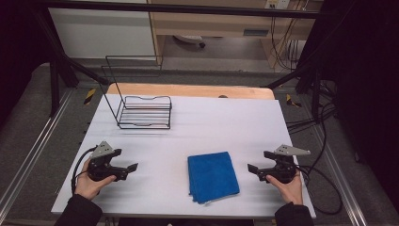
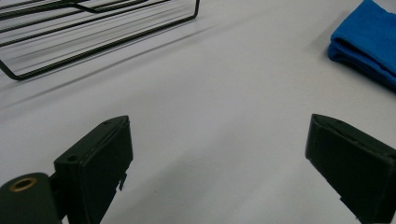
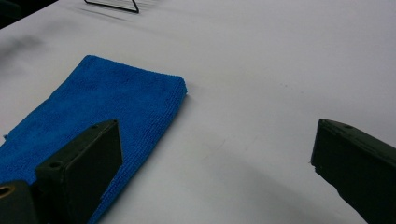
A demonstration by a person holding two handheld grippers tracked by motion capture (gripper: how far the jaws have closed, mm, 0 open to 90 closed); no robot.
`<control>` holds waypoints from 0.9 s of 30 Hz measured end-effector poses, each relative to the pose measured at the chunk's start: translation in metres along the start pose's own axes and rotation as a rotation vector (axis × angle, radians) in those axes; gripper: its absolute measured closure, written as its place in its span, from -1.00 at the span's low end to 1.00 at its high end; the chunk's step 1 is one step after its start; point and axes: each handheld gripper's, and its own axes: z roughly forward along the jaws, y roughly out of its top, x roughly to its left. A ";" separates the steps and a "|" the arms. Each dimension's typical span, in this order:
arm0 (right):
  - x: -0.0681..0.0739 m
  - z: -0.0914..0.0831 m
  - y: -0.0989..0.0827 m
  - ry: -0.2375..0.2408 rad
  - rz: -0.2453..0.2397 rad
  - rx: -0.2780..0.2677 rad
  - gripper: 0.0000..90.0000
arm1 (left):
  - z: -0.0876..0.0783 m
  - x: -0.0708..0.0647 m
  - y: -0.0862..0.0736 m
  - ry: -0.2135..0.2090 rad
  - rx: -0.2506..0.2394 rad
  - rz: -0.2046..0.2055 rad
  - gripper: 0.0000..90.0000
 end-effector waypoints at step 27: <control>0.016 0.019 0.006 -0.008 -0.023 0.056 -0.88 | 0.000 -0.001 -0.003 0.008 -0.001 -0.003 -0.83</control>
